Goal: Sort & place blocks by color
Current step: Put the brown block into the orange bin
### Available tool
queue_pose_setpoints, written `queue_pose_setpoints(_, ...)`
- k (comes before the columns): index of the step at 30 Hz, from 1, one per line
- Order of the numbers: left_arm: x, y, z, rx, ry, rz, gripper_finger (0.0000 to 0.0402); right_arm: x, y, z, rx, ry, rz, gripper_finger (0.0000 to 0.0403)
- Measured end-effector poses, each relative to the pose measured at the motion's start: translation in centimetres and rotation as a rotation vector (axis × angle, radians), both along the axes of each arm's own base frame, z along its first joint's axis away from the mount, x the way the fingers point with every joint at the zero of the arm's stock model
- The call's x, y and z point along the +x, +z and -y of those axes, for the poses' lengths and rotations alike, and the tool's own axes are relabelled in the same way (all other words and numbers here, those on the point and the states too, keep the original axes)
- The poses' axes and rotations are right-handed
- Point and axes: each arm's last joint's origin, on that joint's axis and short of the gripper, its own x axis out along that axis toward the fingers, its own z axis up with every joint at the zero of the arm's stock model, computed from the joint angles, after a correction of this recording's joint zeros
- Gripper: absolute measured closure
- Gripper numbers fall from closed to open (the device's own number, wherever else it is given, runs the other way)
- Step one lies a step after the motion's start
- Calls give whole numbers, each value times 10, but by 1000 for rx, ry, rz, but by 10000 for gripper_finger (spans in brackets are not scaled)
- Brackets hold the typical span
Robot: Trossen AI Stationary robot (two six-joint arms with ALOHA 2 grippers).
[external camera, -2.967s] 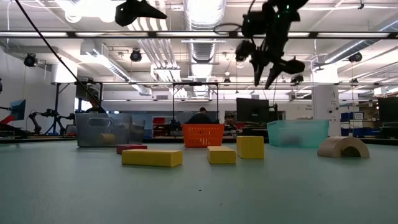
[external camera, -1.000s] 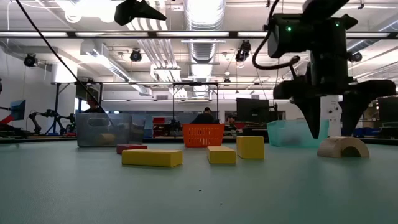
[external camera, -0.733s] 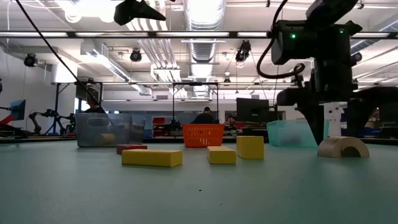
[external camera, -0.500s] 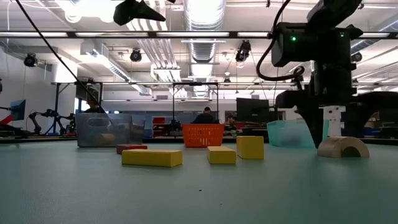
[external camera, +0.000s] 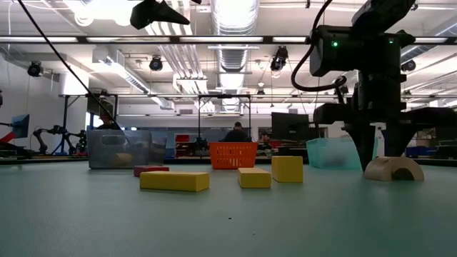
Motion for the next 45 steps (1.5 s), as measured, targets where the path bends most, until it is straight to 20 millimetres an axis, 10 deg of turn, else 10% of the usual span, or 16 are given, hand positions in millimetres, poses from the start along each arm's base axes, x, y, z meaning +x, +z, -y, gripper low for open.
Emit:
queue_pose_setpoints(12,1,4,0,-5,-19,37,150,-6,27,3,-86,44,126,283)
queue_pose_setpoints(32,9,26,11,43,-419,255,150,-2,168,11,-907,424,1097,281)
queue_pose_setpoints(45,48,14,11,-39,-461,356,150,18,197,6,-1123,532,1474,282)
